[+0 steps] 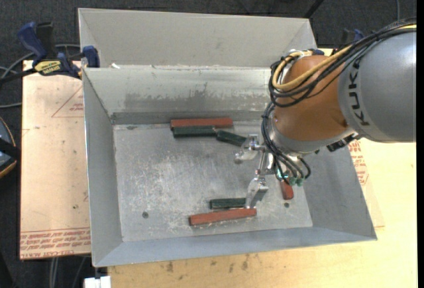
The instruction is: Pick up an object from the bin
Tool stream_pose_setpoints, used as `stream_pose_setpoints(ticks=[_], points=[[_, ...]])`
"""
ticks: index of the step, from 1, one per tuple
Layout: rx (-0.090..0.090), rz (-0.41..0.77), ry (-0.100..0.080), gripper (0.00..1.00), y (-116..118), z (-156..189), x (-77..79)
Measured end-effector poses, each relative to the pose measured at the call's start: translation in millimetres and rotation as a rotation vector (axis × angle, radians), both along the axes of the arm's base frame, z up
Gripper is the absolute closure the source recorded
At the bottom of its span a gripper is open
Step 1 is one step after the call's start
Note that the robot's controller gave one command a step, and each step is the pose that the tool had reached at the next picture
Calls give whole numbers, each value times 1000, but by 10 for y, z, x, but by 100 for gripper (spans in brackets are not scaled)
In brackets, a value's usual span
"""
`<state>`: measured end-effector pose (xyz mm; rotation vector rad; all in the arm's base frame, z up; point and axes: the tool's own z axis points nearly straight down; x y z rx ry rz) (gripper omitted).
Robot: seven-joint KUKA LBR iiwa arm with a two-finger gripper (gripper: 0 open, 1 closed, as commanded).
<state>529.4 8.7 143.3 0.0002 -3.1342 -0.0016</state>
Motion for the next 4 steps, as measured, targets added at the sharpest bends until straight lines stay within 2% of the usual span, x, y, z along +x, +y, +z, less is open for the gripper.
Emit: stream_pose_setpoints(ticks=[1,2,3,4], points=[[0,0,-7,0,0,37,19],[1,4,-8,100,198,-684,-349],[1,4,-8,100,198,-685,-349],[0,-9,-9,100,68,733,-316]])
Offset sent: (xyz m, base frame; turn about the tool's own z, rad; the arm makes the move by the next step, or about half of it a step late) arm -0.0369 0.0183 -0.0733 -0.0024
